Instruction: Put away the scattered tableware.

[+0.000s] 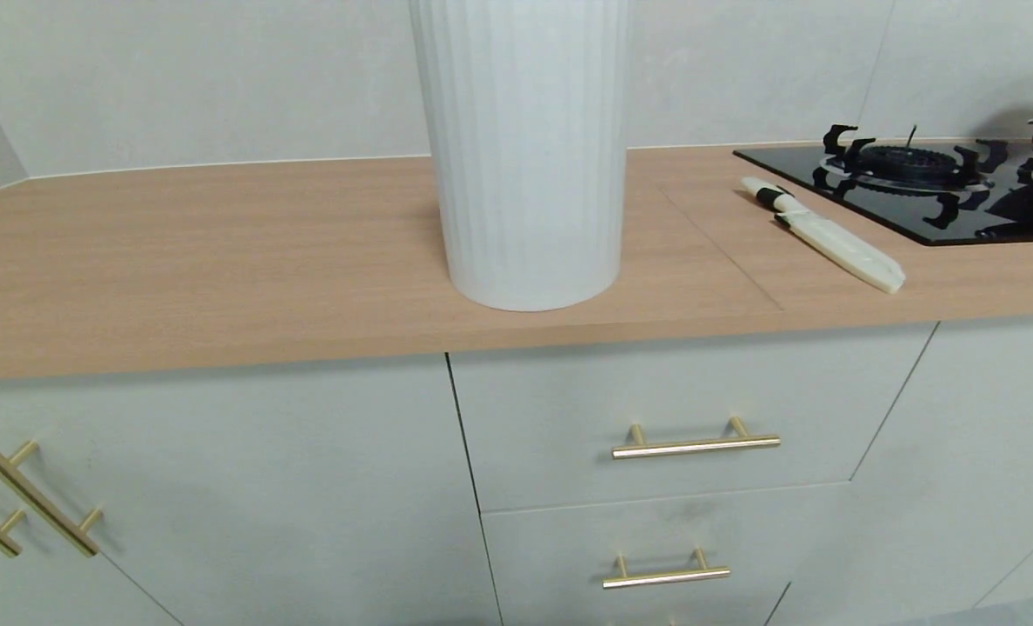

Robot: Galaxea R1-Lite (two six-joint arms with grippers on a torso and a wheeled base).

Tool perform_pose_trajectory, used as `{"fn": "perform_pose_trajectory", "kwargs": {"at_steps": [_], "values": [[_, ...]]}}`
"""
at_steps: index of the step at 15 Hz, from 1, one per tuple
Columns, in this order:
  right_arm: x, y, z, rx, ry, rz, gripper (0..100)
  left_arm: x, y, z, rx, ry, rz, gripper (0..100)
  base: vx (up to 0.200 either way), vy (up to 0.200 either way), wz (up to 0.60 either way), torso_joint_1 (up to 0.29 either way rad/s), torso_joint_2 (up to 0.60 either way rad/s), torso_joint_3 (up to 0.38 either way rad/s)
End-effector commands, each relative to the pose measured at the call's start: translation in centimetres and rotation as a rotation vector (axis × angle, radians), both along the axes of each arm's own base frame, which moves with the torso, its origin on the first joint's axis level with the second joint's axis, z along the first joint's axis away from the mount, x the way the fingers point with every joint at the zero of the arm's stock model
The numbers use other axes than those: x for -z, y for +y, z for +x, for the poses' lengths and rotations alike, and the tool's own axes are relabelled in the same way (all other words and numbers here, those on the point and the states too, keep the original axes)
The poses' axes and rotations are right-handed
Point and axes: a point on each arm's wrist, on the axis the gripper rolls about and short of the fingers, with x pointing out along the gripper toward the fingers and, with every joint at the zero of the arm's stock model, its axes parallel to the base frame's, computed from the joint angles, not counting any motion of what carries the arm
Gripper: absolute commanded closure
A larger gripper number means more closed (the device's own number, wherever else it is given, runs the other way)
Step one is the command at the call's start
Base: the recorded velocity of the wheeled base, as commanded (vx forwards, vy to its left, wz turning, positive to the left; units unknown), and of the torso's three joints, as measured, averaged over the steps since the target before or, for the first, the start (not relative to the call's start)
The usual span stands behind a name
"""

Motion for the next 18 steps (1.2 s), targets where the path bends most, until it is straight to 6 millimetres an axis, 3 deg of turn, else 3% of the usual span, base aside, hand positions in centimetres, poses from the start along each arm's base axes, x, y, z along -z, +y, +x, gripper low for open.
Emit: {"fn": "perform_pose_trajectory", "kwargs": {"at_steps": [1,5,8,18], "values": [[0.00,0.00,0.01,-0.001,0.001,0.000,0,0.00,0.00,0.00,-0.002,0.000,0.000,0,0.000,0.000,0.00,0.000,0.00,0.000],[0.00,0.00,0.01,-0.001,0.001,-0.002,0,0.00,0.00,0.00,0.000,0.000,0.000,0,0.000,0.000,0.00,0.000,0.00,0.000],[0.00,0.00,0.01,-0.001,0.001,-0.002,0,0.00,0.00,0.00,-0.002,0.000,-0.001,0,0.200,0.000,0.00,-0.006,0.00,0.005],[0.00,0.00,0.01,-0.001,0.001,-0.002,0,0.00,0.00,0.00,0.000,0.000,0.000,0,0.000,0.000,0.00,0.003,-0.01,-0.007]]}}
